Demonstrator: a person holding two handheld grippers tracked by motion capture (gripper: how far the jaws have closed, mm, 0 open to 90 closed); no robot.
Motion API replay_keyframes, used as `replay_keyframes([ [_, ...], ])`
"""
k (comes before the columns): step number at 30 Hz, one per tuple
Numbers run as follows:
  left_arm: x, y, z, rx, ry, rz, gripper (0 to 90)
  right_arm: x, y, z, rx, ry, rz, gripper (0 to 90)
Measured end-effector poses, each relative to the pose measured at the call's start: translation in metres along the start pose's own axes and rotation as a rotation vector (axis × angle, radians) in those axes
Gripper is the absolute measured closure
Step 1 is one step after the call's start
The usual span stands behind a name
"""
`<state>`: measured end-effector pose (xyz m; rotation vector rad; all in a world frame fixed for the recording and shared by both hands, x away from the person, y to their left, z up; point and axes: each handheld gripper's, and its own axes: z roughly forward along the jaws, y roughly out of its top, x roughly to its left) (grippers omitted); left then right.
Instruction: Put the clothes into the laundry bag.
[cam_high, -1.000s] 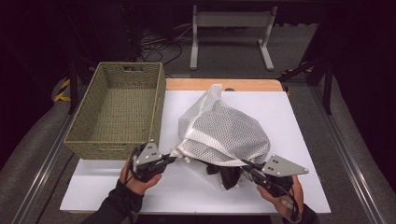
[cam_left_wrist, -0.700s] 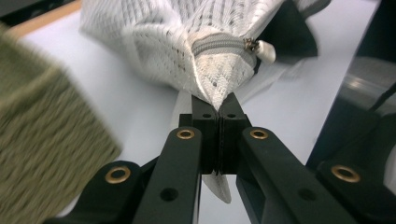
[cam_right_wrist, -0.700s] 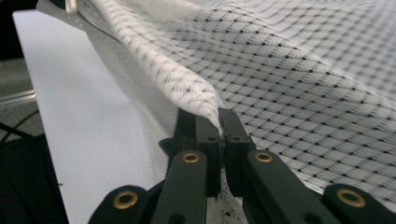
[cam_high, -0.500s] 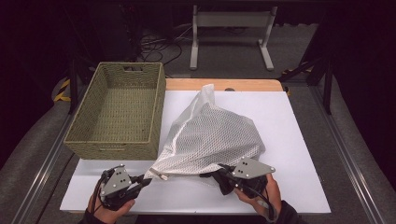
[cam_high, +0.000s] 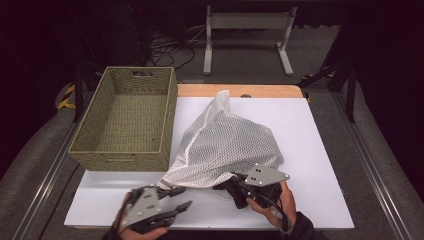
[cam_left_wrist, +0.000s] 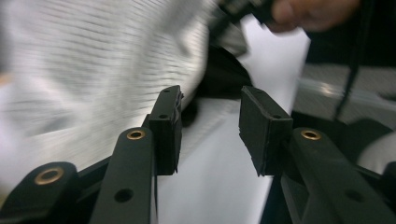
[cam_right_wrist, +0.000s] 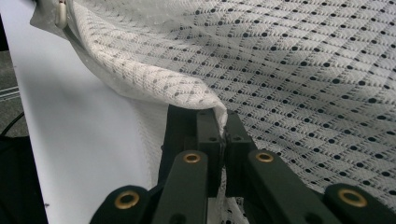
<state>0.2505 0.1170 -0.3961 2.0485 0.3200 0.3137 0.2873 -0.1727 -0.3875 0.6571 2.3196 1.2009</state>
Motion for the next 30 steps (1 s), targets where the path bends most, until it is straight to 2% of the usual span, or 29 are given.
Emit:
replay_keyframes([
  [1,-0.001,0.001,0.019,0.040,-0.018,0.011,58.2,0.000,0.001,0.001,0.003,-0.001,0.000,89.0],
  [2,-0.001,0.001,0.019,0.040,-0.018,0.011,55.1,0.000,0.001,0.001,0.003,0.001,0.002,89.0],
  [3,0.003,0.005,0.053,0.101,-0.027,-0.018,50.0,0.000,0.001,0.002,0.003,0.001,0.003,89.0],
  [4,0.003,0.005,0.053,0.101,-0.027,-0.018,45.6,0.000,0.001,0.002,0.003,0.001,0.003,89.0],
  [5,0.006,0.007,0.068,0.112,-0.033,-0.045,45.6,-0.001,0.001,0.002,0.004,0.001,0.006,88.9],
  [6,0.008,0.008,0.078,0.114,-0.044,-0.050,40.7,-0.001,0.001,0.002,0.003,0.003,0.008,88.9],
  [7,0.011,0.011,0.091,0.129,-0.039,-0.079,37.6,-0.001,0.000,0.002,0.002,0.003,0.009,88.9],
  [8,0.011,0.013,0.100,0.133,-0.017,-0.104,30.8,-0.001,0.000,0.001,0.001,0.003,0.013,88.8],
  [9,0.014,0.015,0.108,0.140,-0.003,-0.095,27.9,-0.001,0.000,0.001,0.001,0.002,0.013,88.8],
  [11,0.018,0.016,0.125,0.144,0.024,-0.112,26.7,-0.002,-0.001,0.001,0.000,0.001,0.017,88.6],
  [13,0.022,0.017,0.139,0.166,0.045,-0.099,26.5,-0.002,-0.001,0.000,0.000,0.006,0.023,88.5],
  [14,0.024,0.019,0.145,0.179,0.072,-0.062,28.7,-0.002,-0.001,-0.001,-0.002,0.007,0.028,88.5],
  [16,0.027,0.021,0.154,0.195,0.100,-0.015,35.5,-0.003,-0.001,-0.002,-0.001,0.011,0.028,88.4],
  [17,0.031,0.022,0.158,0.180,0.128,-0.054,38.6,-0.002,-0.002,-0.003,-0.002,0.015,0.035,88.2],
  [18,0.034,0.024,0.160,0.184,0.139,-0.021,54.2,-0.003,-0.002,-0.004,-0.004,0.026,0.042,88.3],
  [19,0.036,0.024,0.161,0.172,0.158,0.001,65.5,-0.004,-0.002,-0.005,-0.004,0.025,0.046,88.3],
  [20,0.039,0.024,0.161,0.148,0.174,-0.009,74.4,-0.004,-0.003,-0.006,-0.004,0.025,0.045,88.3],
  [21,0.043,0.024,0.160,0.145,0.190,-0.017,80.0,-0.005,-0.003,-0.008,-0.005,0.028,0.049,88.5],
  [22,0.048,0.025,0.159,0.134,0.217,-0.023,81.8,-0.006,-0.004,-0.010,-0.003,0.030,0.051,88.6],
  [23,0.050,0.025,0.159,0.103,0.250,-0.048,82.7,-0.007,-0.004,-0.012,-0.001,0.033,0.055,88.9],
  [25,0.059,0.027,0.157,0.103,0.314,-0.036,83.4,-0.008,-0.005,-0.015,-0.003,0.036,0.064,89.2],
  [26,0.069,0.025,0.156,0.081,0.346,-0.085,83.4,-0.009,-0.006,-0.017,-0.003,0.031,0.065,89.3],
  [27,0.069,0.025,0.156,0.081,0.346,-0.085,83.6,-0.009,-0.006,-0.017,-0.003,0.031,0.065,89.3],
  [29,0.085,0.018,0.156,0.073,0.391,-0.167,83.6,-0.010,-0.007,-0.022,-0.002,0.034,0.071,89.3],
  [30,0.089,0.015,0.157,0.066,0.408,-0.187,83.5,-0.012,-0.009,-0.024,0.001,0.041,0.082,89.4],
])
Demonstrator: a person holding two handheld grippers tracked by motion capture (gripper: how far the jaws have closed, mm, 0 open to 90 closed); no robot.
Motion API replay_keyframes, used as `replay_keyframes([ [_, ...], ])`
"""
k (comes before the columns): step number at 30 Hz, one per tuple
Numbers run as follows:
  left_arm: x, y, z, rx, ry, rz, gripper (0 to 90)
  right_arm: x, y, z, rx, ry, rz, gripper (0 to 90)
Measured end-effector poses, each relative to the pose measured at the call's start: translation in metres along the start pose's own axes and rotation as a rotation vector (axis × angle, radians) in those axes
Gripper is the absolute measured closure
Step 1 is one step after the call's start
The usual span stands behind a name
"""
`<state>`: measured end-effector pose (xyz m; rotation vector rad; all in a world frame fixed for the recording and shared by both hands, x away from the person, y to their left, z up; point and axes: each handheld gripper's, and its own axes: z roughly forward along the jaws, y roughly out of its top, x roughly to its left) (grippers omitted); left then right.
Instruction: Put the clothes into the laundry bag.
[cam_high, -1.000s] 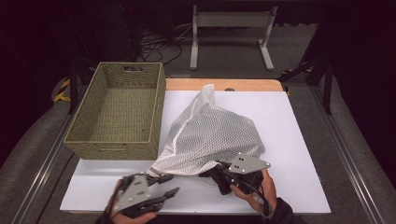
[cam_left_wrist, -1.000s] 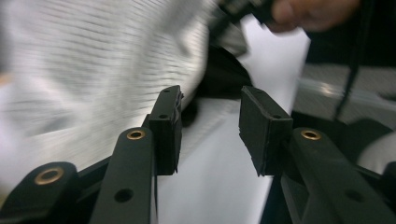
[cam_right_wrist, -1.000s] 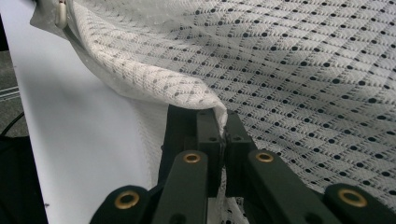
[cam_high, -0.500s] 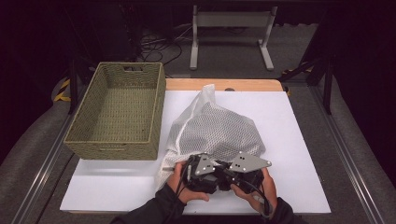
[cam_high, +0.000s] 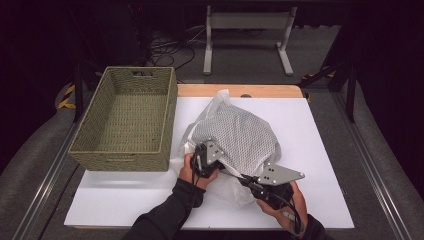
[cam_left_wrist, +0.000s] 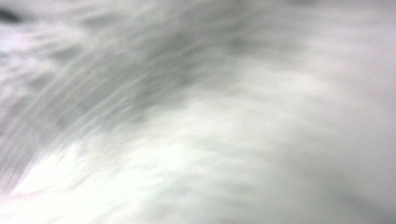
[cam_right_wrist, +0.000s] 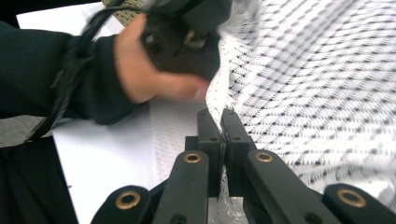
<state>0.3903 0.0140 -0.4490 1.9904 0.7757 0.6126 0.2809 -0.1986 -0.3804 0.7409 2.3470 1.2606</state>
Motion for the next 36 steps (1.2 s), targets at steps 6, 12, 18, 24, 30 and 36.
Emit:
replay_keyframes([
  [6,0.007,-0.003,0.001,-0.008,-0.028,0.009,80.7,-0.001,-0.007,0.006,0.026,-0.028,-0.012,89.2],
  [12,0.016,-0.006,-0.020,-0.008,-0.217,0.007,58.5,-0.001,-0.012,0.012,0.028,-0.037,-0.010,89.1],
  [18,0.012,-0.013,-0.056,0.024,-0.257,0.047,38.9,0.001,-0.010,0.015,0.025,-0.035,-0.014,89.1],
  [24,0.002,-0.029,-0.070,0.084,-0.364,0.114,50.9,0.002,-0.007,0.014,0.023,-0.032,-0.020,89.1],
  [30,-0.021,-0.024,-0.038,0.145,-0.313,0.149,43.9,0.004,-0.006,0.017,0.029,-0.024,-0.022,89.2],
  [36,-0.009,-0.011,-0.005,0.096,-0.180,0.103,65.0,0.004,-0.008,0.017,0.033,-0.016,-0.015,89.2],
])
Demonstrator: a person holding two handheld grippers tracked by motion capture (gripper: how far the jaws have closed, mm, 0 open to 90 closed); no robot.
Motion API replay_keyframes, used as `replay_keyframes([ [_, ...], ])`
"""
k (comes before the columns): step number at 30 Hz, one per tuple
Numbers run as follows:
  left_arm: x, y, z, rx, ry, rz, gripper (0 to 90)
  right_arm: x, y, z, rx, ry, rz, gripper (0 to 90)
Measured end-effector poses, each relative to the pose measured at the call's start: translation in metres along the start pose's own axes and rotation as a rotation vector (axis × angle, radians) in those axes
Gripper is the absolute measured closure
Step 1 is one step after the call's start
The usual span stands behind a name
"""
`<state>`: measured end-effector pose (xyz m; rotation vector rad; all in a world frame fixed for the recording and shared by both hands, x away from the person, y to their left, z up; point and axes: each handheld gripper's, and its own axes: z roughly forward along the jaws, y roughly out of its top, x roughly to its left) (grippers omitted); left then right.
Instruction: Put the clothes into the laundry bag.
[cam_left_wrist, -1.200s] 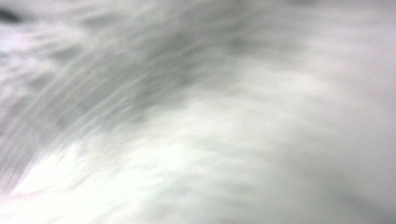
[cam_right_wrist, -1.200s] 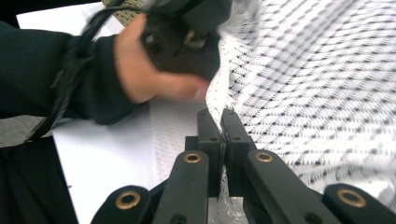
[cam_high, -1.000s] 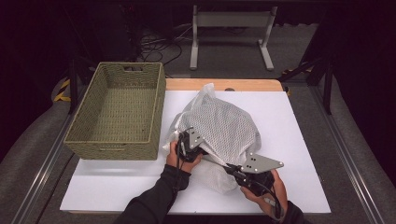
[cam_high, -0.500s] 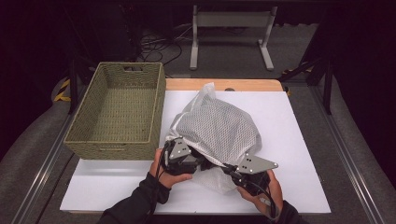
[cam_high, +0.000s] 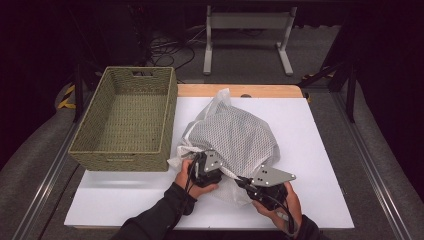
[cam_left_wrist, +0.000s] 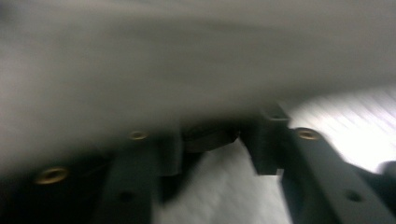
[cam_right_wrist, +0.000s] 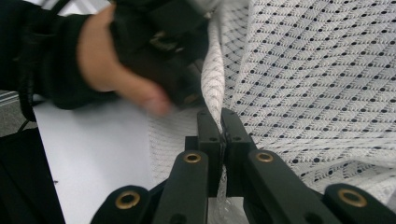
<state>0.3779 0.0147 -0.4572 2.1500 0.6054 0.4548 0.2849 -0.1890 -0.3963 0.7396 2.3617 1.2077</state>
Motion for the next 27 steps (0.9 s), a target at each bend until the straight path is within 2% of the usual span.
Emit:
replay_keyframes([
  [3,0.004,0.005,0.010,-0.017,0.094,0.021,78.9,0.000,-0.001,-0.001,-0.001,0.008,0.005,89.2],
  [4,0.006,0.004,0.011,-0.030,0.111,-0.009,83.6,0.000,-0.001,-0.002,0.000,0.015,0.011,89.2],
  [5,0.007,0.004,0.012,-0.013,0.153,-0.006,85.8,0.001,-0.002,-0.002,0.002,0.017,0.012,89.3],
  [7,0.009,0.003,0.011,-0.008,0.198,-0.030,87.0,0.002,-0.003,-0.003,0.005,0.020,0.009,89.3],
  [8,0.011,0.002,0.011,0.003,0.218,-0.038,87.2,0.003,-0.004,-0.002,0.008,0.020,0.005,89.3],
  [10,0.016,0.000,0.009,-0.006,0.238,-0.082,87.2,0.003,-0.005,-0.002,0.028,0.021,0.003,89.4],
  [12,0.019,-0.001,0.008,-0.014,0.237,-0.110,87.2,0.004,-0.008,-0.003,0.040,0.020,-0.003,89.3],
  [13,0.018,-0.001,0.008,-0.009,0.244,-0.098,87.1,0.003,-0.010,-0.003,0.040,0.020,0.001,89.3],
  [15,0.019,-0.001,0.008,-0.013,0.235,-0.108,86.9,0.002,-0.011,-0.004,0.043,0.016,0.001,89.4],
  [18,0.024,-0.003,0.005,-0.029,0.238,-0.154,86.9,0.002,-0.011,-0.004,0.055,0.008,-0.014,89.4],
  [19,0.028,-0.005,0.003,-0.044,0.231,-0.190,86.9,0.002,-0.012,-0.004,0.063,0.008,-0.014,89.4],
  [22,0.027,-0.005,0.002,-0.050,0.230,-0.194,86.2,-0.004,-0.018,-0.004,0.072,0.004,0.008,89.4],
  [24,0.027,-0.005,0.000,-0.062,0.207,-0.188,84.4,-0.009,-0.020,-0.003,0.078,-0.008,0.014,89.4],
  [25,0.028,-0.006,-0.001,-0.061,0.179,-0.188,83.2,-0.009,-0.020,-0.002,0.080,-0.016,0.017,89.3],
  [26,0.028,-0.006,-0.001,-0.061,0.179,-0.188,80.3,-0.009,-0.020,-0.002,0.080,-0.016,0.017,89.3],
  [27,0.028,-0.007,-0.003,-0.056,0.118,-0.178,80.3,-0.011,-0.021,-0.001,0.078,-0.019,0.020,89.3],
])
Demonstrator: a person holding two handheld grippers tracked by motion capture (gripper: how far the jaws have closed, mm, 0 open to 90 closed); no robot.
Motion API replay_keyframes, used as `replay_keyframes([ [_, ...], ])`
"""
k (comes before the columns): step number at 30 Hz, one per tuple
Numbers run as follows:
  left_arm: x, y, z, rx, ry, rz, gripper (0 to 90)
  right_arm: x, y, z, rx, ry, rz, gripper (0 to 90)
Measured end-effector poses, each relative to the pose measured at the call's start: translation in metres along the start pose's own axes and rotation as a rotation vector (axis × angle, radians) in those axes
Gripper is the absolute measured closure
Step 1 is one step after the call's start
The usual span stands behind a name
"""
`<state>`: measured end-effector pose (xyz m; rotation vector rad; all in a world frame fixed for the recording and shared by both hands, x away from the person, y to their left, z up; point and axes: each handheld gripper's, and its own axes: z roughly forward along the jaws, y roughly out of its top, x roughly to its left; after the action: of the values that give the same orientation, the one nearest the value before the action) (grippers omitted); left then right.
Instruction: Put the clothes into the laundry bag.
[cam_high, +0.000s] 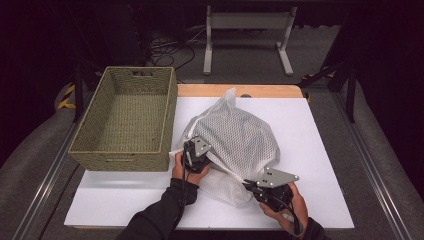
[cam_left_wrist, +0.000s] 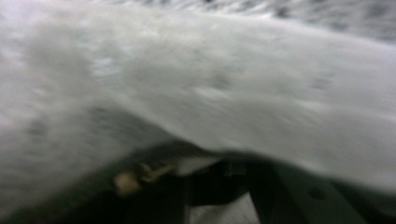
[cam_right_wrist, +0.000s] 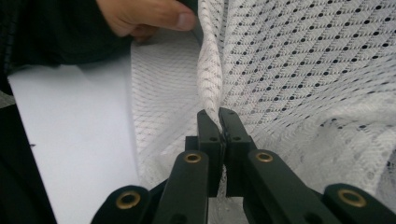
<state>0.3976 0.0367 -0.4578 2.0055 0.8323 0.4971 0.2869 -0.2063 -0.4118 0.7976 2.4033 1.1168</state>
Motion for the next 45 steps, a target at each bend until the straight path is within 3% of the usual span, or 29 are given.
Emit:
replay_keyframes([
  [2,-0.001,-0.002,-0.011,0.004,-0.017,0.054,71.1,-0.003,0.000,0.001,-0.017,-0.010,0.012,89.3],
  [4,-0.002,-0.003,-0.021,0.010,-0.031,0.106,68.1,-0.005,0.001,0.001,-0.030,-0.017,0.017,89.3],
  [7,0.000,-0.007,-0.041,0.015,-0.094,0.119,60.3,-0.006,0.002,0.000,-0.038,-0.030,0.022,89.3],
  [10,-0.002,-0.015,-0.068,0.016,-0.108,0.170,59.5,-0.007,0.003,-0.004,-0.051,-0.036,0.026,89.3],
  [11,-0.003,-0.018,-0.078,0.012,-0.089,0.188,58.9,-0.007,0.003,-0.005,-0.056,-0.038,0.028,89.3],
  [13,0.000,-0.027,-0.097,-0.005,-0.107,0.170,58.8,-0.009,0.004,-0.009,-0.069,-0.039,0.034,89.3],
  [14,0.003,-0.032,-0.108,-0.017,-0.101,0.150,58.6,-0.009,0.005,-0.011,-0.075,-0.042,0.036,89.3],
  [19,0.018,-0.051,-0.136,-0.012,0.018,0.167,50.2,-0.010,0.006,-0.018,-0.086,-0.042,0.041,89.2],
  [23,0.029,-0.059,-0.133,0.024,0.049,0.138,41.5,-0.009,0.006,-0.018,-0.087,-0.028,0.039,89.1],
  [24,0.031,-0.059,-0.128,0.038,0.012,0.119,39.1,-0.008,0.007,-0.018,-0.088,-0.021,0.032,89.0],
  [30,0.024,-0.050,-0.099,0.088,0.032,0.112,33.5,-0.005,0.008,-0.013,-0.077,0.036,0.003,88.6],
  [31,0.023,-0.049,-0.096,0.087,0.029,0.099,33.5,-0.005,0.007,-0.014,-0.079,0.050,0.000,88.6],
  [34,0.017,-0.046,-0.094,0.074,0.022,0.122,33.5,-0.002,0.009,-0.018,-0.088,0.076,-0.019,88.7],
  [38,0.020,-0.038,-0.091,0.051,0.006,0.108,39.7,-0.001,0.009,-0.023,-0.105,0.091,-0.036,88.7],
  [40,0.023,-0.035,-0.086,0.053,-0.009,0.091,50.7,-0.001,0.008,-0.025,-0.107,0.083,-0.035,88.5],
  [45,0.025,-0.035,-0.077,0.088,-0.063,0.100,79.0,-0.002,0.007,-0.025,-0.109,0.071,-0.040,87.9],
])
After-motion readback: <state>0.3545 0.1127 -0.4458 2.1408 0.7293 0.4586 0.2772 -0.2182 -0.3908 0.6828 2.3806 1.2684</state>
